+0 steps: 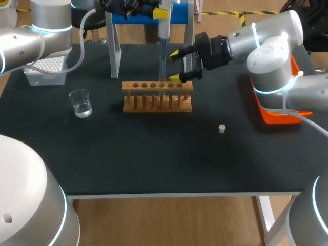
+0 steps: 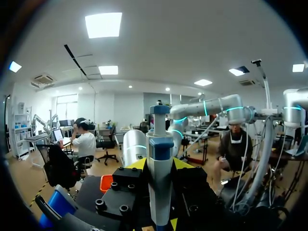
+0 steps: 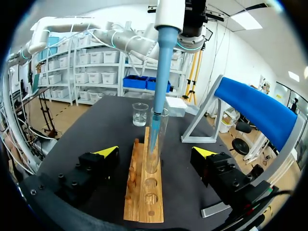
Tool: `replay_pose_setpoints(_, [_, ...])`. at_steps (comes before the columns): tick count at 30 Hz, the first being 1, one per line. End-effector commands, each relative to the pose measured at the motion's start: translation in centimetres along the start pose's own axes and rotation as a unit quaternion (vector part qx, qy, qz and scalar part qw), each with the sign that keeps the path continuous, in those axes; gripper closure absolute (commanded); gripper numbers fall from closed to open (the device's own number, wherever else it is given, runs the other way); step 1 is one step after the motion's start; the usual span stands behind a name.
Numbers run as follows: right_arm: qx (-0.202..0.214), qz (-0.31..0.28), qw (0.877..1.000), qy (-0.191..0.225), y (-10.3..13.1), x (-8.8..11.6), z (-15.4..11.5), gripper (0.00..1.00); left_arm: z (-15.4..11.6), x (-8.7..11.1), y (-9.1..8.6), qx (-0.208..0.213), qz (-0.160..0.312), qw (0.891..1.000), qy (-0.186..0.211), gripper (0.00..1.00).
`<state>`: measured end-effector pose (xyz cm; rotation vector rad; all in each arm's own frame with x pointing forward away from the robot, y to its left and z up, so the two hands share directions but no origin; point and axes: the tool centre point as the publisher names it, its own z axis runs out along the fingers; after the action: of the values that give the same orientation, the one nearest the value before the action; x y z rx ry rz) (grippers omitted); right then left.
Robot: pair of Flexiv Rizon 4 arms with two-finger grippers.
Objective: Invert the test tube, pick up the pipette, mount the tip to pipette, aspirate from beaker and dispense into the tube, eject the tip, return the pipette, and cap with the stopper.
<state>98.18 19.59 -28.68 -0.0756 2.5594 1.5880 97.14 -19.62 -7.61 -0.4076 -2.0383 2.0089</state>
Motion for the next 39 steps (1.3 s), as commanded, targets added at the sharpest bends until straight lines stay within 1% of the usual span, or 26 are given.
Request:
replay_pose_setpoints(1, [-0.004, 0.000, 1.000, 0.000, 0.2, 0.2, -1.4, 0.00, -0.1, -0.2, 0.0, 0.000, 0.000, 1.000, 0.004, 1.00])
replay_pose_setpoints(7, [-0.004, 0.001, 1.000, -0.005, 0.4, 0.5, -3.6, 0.00, -0.1, -0.2, 0.0, 0.000, 0.000, 1.000, 0.004, 1.00])
replay_pose_setpoints(9, [-0.008, -0.002, 1.000, -0.006, 0.9, 0.6, -4.5, 0.00, -0.1, -0.2, 0.0, 0.000, 0.000, 1.000, 0.004, 1.00])
replay_pose_setpoints(12, [-0.013, -0.004, 1.000, -0.010, 2.1, 1.0, -6.7, 0.00, -0.1, -0.2, 0.0, 0.000, 0.000, 1.000, 0.004, 1.00])
replay_pose_setpoints(15, [-0.023, -0.007, 0.999, -0.028, 3.4, 1.2, -8.8, 0.00, -0.1, -0.2, 0.0, 0.000, 0.000, 1.000, 0.004, 1.00])
replay_pose_setpoints(17, [-0.040, -0.007, 0.999, -0.030, 4.3, 1.6, -10.0, 0.00, -0.1, -0.2, 0.0, 0.000, 0.000, 1.000, 0.004, 1.00])
replay_pose_setpoints(21, [-0.061, -0.020, 0.997, -0.035, 6.2, 2.3, -12.1, 0.00, -0.1, -0.2, 0.0, 0.000, 0.000, 1.000, 0.004, 1.00])
replay_pose_setpoints(23, [-0.064, -0.025, 0.997, -0.037, 7.2, 2.5, -13.0, 0.00, -0.1, -0.2, 0.0, 0.000, 0.000, 1.000, 0.004, 1.00])
replay_pose_setpoints(29, [-0.079, -0.012, 0.996, -0.042, 10.3, 2.3, -15.4, 0.00, -0.1, -0.2, 0.0, 0.000, 0.000, 1.000, 0.004, 1.00])
replay_pose_setpoints(34, [-0.099, -0.014, 0.994, -0.043, 13.2, 1.9, -16.8, 0.00, -0.1, -0.2, 0.0, 0.000, 0.000, 1.000, 0.004, 1.00])
replay_pose_setpoints(39, [-0.118, -0.010, 0.992, -0.051, 15.8, 0.7, -16.9, 0.00, -0.1, -0.2, 0.0, 0.000, 0.000, 1.000, 0.004, 1.00])
